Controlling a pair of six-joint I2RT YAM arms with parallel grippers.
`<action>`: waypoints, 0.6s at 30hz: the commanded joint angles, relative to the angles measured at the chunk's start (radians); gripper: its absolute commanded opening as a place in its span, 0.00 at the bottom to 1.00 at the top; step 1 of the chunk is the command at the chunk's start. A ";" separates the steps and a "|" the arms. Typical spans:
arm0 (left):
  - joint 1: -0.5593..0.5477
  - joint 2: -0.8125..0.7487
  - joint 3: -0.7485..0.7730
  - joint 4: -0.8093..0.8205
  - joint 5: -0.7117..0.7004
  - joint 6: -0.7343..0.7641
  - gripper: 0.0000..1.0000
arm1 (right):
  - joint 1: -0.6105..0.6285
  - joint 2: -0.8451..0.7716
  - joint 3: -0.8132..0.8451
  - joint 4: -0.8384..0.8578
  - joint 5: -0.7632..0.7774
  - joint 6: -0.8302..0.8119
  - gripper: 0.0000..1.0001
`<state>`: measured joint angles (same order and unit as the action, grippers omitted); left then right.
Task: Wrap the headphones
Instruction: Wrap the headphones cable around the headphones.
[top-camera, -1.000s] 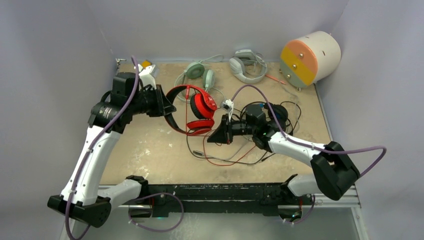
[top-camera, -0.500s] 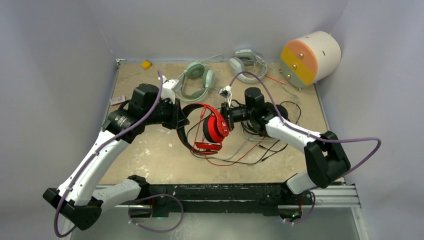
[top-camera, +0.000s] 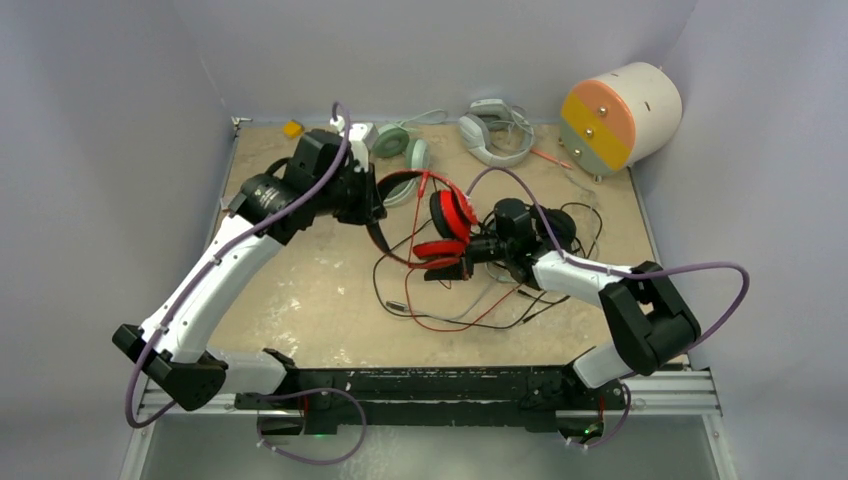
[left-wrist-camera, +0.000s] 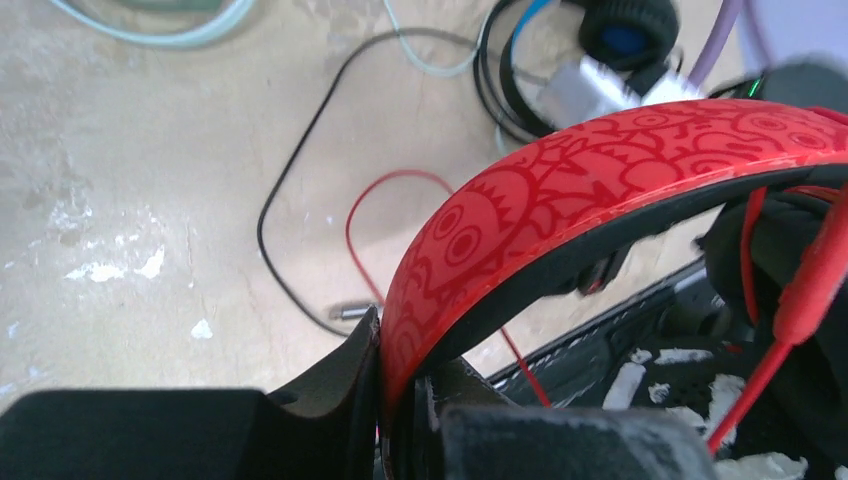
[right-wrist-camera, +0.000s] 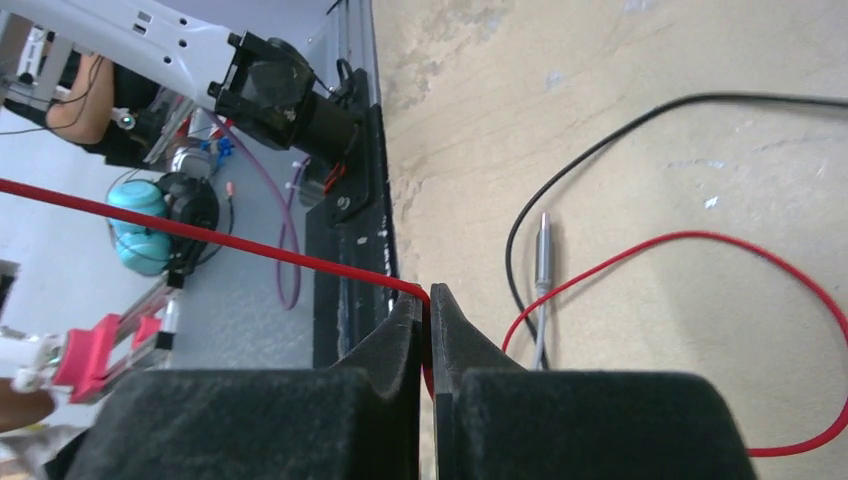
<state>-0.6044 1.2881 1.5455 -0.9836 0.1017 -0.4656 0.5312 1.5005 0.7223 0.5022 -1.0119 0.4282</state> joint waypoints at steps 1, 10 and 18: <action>-0.004 0.029 0.166 -0.031 0.071 -0.195 0.00 | 0.002 -0.010 -0.079 0.361 0.162 0.028 0.00; -0.003 0.071 0.199 -0.121 0.010 -0.255 0.00 | 0.032 0.036 -0.185 0.746 0.271 0.019 0.14; -0.004 0.094 0.254 -0.140 0.029 -0.270 0.00 | 0.080 0.033 -0.236 0.759 0.335 -0.101 0.37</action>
<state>-0.6037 1.3777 1.7130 -1.1481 0.0746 -0.6853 0.5884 1.5459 0.5072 1.1889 -0.7422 0.4168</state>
